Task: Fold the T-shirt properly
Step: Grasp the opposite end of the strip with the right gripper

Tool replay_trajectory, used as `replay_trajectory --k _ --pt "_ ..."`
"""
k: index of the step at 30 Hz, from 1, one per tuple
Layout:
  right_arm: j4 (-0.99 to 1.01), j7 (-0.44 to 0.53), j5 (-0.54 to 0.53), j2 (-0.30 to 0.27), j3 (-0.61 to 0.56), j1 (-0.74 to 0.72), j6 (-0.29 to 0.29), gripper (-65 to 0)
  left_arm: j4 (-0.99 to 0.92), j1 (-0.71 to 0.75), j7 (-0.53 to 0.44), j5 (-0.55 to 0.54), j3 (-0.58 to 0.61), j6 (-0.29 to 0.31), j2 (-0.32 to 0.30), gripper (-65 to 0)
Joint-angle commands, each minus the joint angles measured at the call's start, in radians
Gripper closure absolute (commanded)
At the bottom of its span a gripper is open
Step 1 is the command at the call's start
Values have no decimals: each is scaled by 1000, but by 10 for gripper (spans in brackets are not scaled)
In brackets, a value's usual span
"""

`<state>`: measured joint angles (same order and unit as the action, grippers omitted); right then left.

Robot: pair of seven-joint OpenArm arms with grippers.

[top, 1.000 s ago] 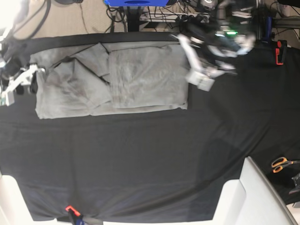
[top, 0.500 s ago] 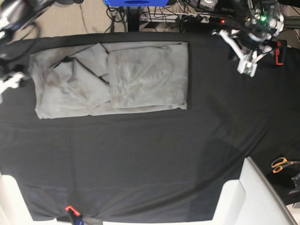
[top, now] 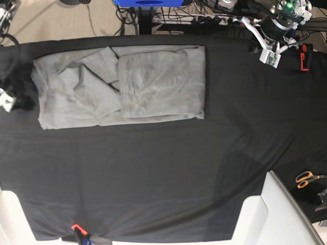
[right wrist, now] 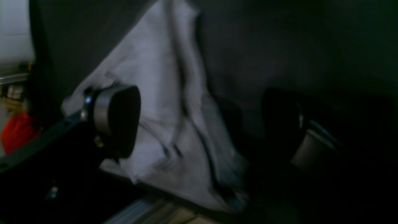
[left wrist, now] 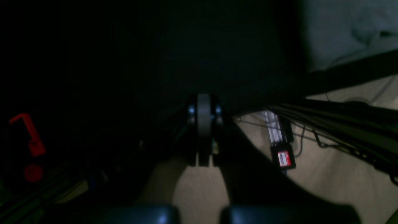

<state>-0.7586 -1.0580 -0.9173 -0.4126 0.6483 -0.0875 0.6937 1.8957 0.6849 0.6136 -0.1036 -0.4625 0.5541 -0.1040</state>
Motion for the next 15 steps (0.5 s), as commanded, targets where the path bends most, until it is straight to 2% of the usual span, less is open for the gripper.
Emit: replay_trajectory --k 1,6,10,15 --pt "20 -6 -7 -19 -9 -1 4 -585 14 8 -19 -5 -6 2 2 0" --pt "41 -6 -6 7 -55 16 4 -585 12 9 -19 -5 -6 2 3 0" --pt "40 -14 -3 7 -68 44 4 -585 11 9 -19 -5 -6 2 3 0" --pt "38 -14 -7 5 -244 41 4 -585 11 8 -19 -5 -3 2 3 0"
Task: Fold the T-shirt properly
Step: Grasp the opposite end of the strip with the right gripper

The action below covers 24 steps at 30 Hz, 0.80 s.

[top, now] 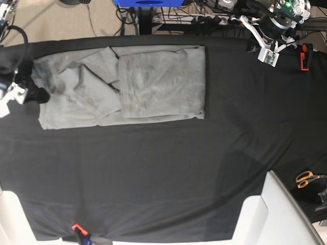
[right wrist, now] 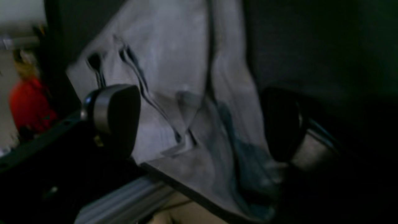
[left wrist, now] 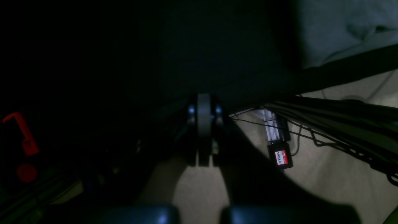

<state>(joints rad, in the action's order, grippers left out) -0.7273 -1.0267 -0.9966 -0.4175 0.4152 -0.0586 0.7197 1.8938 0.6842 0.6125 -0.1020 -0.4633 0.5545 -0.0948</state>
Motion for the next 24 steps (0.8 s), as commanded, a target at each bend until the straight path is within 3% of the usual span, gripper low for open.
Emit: replay_trajectory --k 1,14,18,24 --pt "7 -45 72 15 -31 12 -22 -585 13 7 -18 -6 1 2 -6 0" --pt "-53 -37 72 62 -132 36 -22 -576 -38 1 -21 -6 4 2 -9 0" --pt "-51 -19 74 61 -131 36 -22 -434 -46 1 -22 -6 7 2 -7 0" --pt "-50 90 74 53 -131 29 -22 -122 -46 1 -22 -6 7 2 -7 0"
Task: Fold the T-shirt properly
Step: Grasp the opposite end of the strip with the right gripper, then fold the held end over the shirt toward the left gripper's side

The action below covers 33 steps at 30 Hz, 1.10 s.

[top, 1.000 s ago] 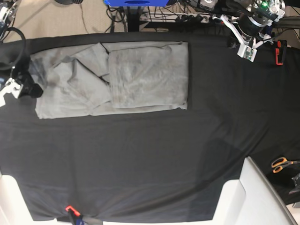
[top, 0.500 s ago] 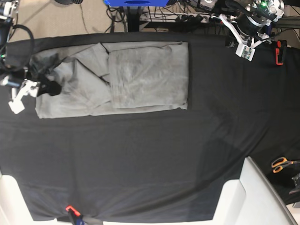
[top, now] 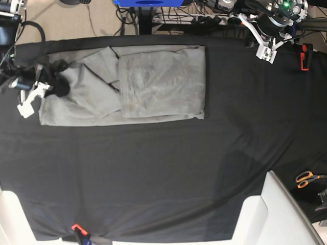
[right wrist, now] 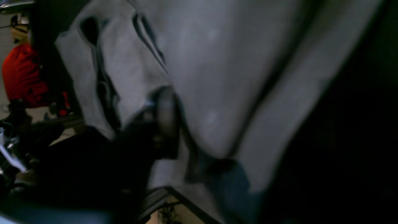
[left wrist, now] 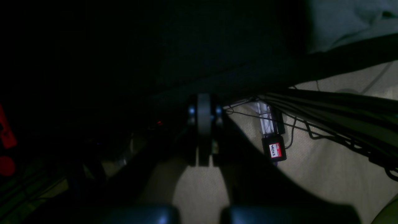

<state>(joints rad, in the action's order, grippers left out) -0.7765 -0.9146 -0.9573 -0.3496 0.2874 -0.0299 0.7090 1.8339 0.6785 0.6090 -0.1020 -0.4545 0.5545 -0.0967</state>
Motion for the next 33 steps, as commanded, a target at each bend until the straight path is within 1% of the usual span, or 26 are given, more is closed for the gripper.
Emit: replay_trajectory --k 1,3,4,6,10,14,17,18,20,21,22,23,26,28,31,32,33 --pt "-1 -11 34 -16 -3 -2 -11 -74 14 7 -19 -6 -2 2 -5 0" --pt "1 5 36 -24 -3 -9 -11 -6 14 7 -19 -6 -2 2 -5 0" --pt "1 10 36 -32 -3 -12 -11 0 14 7 -19 -6 -2 2 -5 0" --pt "5 27 36 -39 -3 -17 -11 -9 16 7 -19 -6 -2 2 -4 0" --pt "84 93 34 -99 -3 -58 -11 -8 16 8 -19 -6 -2 2 -4 0" --pt "137 185 36 -167 -6 -83 -11 -8 25 11 -19 -5 -3 2 -4 0" --pt "125 217 37 -202 -9 -81 -11 -8 25 8 -19 -5 -2 2 -4 0" --pt "102 219 41 -207 -10 -75 -11 -8 25 8 -19 -5 -2 2 -4 0" --pt "10 223 87 -202 -10 -37 -11 -8 25 7 -19 -5 -2 2 -4 0" --pt "-45 223 119 -196 -9 -18 -11 -8 25 7 -19 -5 -2 2 -5 0" --pt "-116 222 153 -171 -4 6 -11 -8 25 7 -21 -5 -2 2 -5 0" --pt "-180 223 188 -153 -4 29 -33 -8 25 7 -21 -5 -2 2 -5 0" --pt "-407 223 318 -95 -4 114 -176 -8 25 7 -21 -5 -2 2 -8 0" --pt "-570 222 420 -33 -4 169 -260 -8 25 7 -21 -5 -2 2 -10 0" --pt "-745 219 562 45 -7 227 -323 -8 25 7 -21 -5 -2 2 -8 0" --pt "-800 217 622 80 -9 244 -343 -8 25 7 -21 -5 -2 2 -8 0" --pt "-845 217 680 119 -9 253 -351 -8 25 7 -21 -5 -2 2 -8 0"
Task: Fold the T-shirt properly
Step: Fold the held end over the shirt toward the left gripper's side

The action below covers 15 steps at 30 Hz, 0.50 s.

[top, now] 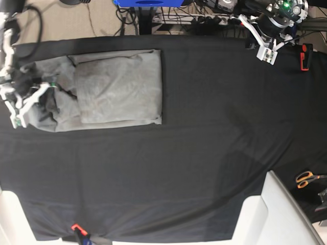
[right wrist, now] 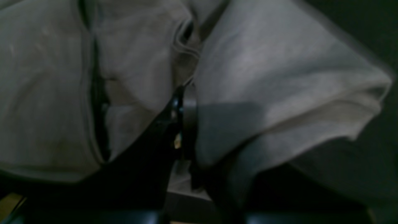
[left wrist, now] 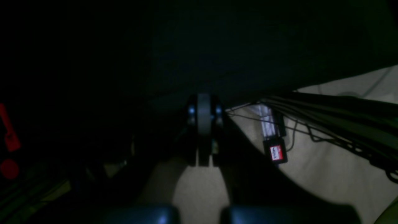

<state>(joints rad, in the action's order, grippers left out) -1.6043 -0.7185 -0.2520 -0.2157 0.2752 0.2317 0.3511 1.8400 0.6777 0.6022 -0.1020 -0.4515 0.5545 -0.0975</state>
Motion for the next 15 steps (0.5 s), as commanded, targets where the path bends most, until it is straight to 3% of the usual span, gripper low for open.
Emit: replay_trajectory --k 1,8,15 --pt "-52 20 44 20 2 -2 3 -8 19 7 -14 -5 -5 2 -8 0" --pt "-141 27 455 210 -135 28 4 -8 19 7 -14 -5 -5 2 -6 0" --pt "-181 21 613 315 -273 44 -5 -8 19 7 -14 -5 -5 2 -8 0"
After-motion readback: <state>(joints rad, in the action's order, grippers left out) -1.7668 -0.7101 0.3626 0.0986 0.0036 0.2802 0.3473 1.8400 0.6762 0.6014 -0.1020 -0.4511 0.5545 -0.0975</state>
